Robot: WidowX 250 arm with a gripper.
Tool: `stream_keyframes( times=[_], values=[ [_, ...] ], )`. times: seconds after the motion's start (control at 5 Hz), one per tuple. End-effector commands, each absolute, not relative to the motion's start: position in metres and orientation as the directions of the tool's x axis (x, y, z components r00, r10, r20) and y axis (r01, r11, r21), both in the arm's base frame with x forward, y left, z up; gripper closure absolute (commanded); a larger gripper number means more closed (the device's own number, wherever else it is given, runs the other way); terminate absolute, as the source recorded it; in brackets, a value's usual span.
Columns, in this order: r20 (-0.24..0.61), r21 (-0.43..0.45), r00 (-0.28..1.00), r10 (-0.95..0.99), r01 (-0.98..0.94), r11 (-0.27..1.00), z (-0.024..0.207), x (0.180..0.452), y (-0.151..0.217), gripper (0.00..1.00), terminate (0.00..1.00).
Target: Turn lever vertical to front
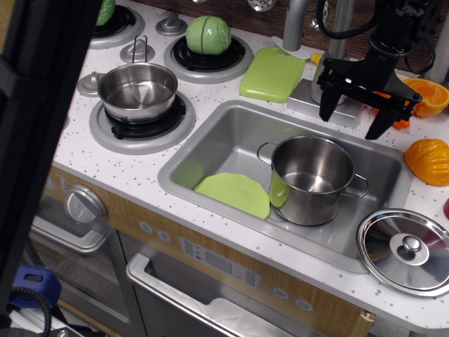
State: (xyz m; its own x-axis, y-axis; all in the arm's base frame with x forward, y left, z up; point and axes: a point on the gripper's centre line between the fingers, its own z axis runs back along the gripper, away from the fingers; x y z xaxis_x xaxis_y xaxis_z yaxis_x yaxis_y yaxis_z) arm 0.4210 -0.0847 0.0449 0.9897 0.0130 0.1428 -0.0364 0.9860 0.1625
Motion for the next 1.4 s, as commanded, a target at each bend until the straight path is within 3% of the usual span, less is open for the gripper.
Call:
stream_keyframes(
  times=[0.0,0.6,1.2],
  values=[
    [0.271,0.173,0.963,-0.014,-0.034,0.984,0.089,0.441,-0.086,0.00,0.00],
    [0.437,0.184,0.899,-0.011,-0.078,0.980,0.106,0.481,-0.092,0.00,0.00],
    [0.470,0.199,0.882,-0.030,-0.073,0.977,0.104,0.496,-0.092,0.00,0.00]
  ],
)
